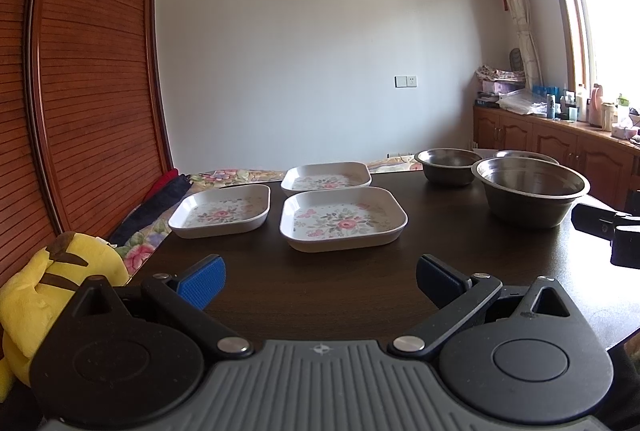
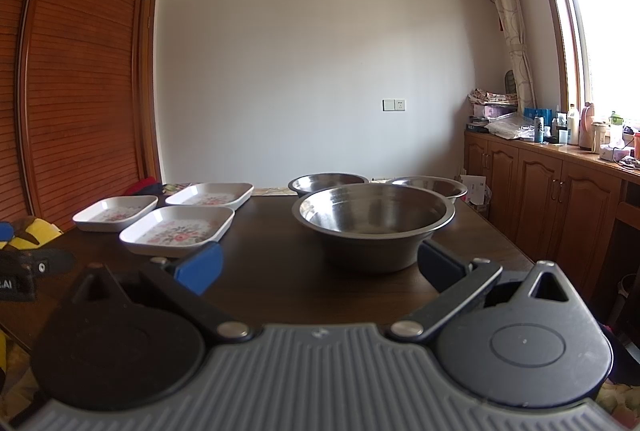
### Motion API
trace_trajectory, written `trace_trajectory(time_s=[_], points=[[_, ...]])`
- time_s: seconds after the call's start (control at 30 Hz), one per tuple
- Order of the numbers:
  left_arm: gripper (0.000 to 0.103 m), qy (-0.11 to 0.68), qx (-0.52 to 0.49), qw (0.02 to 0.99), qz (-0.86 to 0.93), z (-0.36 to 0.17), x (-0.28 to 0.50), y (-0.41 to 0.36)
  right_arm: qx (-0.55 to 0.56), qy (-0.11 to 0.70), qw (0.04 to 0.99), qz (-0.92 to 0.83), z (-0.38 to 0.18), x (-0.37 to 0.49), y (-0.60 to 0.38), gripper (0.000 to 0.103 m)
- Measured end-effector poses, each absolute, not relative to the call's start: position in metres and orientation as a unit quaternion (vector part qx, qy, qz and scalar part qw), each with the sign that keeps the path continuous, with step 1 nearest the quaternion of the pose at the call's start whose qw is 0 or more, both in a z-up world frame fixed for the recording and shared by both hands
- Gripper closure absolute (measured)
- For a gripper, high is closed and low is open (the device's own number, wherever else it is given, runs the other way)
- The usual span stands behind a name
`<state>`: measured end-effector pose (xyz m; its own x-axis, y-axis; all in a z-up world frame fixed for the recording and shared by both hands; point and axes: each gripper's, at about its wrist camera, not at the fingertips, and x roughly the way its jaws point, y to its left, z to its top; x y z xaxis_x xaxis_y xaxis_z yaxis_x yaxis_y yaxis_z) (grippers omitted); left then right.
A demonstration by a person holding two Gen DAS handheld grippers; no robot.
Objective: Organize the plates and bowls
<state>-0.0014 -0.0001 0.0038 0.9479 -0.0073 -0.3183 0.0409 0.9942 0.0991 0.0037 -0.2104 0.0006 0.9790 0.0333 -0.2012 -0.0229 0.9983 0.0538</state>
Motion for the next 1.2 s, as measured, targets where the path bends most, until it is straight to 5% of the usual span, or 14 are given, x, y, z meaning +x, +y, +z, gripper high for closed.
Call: trace_trajectory(time_s=[1.2], points=[[0.000, 0.185, 0.049, 0.982, -0.011, -0.005, 0.005, 0.008, 0.014, 0.111, 0.993, 0.034, -0.008, 0.010, -0.203, 0.000]])
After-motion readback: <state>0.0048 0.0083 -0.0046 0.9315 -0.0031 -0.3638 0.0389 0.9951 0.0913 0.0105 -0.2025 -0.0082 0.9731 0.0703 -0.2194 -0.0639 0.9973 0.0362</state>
